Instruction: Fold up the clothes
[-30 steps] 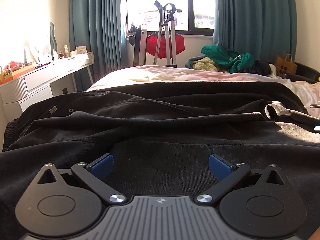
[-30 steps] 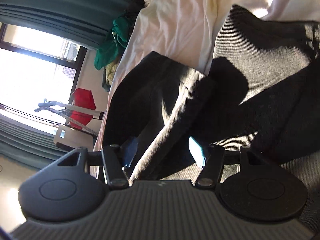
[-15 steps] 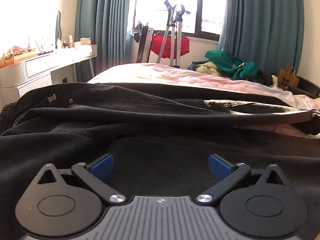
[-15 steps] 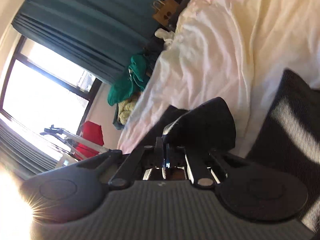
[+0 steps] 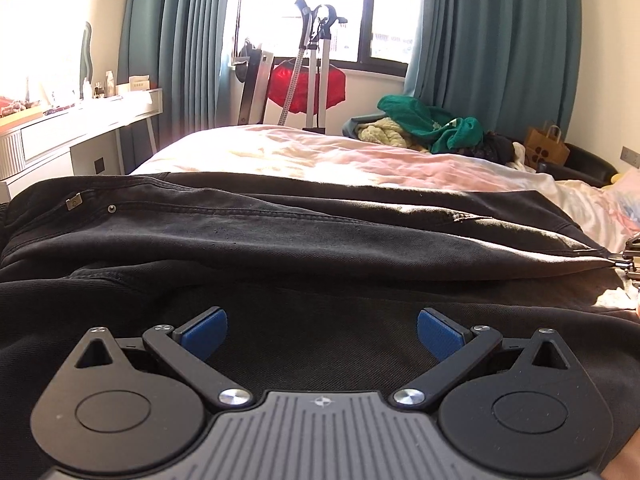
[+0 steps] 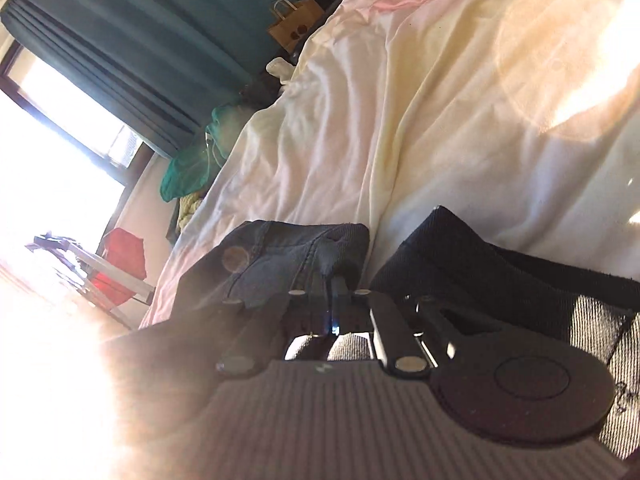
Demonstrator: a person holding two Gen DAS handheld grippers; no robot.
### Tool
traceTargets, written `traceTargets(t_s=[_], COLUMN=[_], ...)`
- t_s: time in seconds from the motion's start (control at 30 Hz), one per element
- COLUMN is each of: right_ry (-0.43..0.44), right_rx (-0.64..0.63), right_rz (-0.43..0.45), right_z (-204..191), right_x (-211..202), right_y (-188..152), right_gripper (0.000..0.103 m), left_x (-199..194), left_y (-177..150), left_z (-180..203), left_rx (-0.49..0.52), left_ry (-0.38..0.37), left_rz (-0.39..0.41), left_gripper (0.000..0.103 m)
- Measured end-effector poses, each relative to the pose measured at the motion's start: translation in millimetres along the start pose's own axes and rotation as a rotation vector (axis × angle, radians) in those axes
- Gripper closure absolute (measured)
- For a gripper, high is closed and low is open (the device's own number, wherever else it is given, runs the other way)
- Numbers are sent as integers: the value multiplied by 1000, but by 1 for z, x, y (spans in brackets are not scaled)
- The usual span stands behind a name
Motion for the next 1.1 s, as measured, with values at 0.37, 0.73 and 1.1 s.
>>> traceTargets(t_s=[0.37, 0.73, 1.1], right_ry=[31, -69, -130], right_rx=[-117, -44, 179], right_rz=[-28, -57, -169], right_z=[-28, -8, 34], right_x=[-107, -207, -195], right_y=[-25, -47, -59], right_gripper=[96, 75, 36], left_x=[-25, -53, -65], left_y=[8, 8, 10], left_z=[-11, -39, -58], left_rx=[-55, -147, -217], left_ry=[37, 37, 38], left_rz=[32, -43, -36], left_gripper=[1, 1, 1])
Point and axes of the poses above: each gripper's, at about its wrist camera, not at the fingertips, and x roughly the way its jaws point, z to its right, y to its top, the point moved 1 cm from there along x, roughly the way its jaws point, and after that the axes turned 4 degrees about -z, right-handed, at the moved point
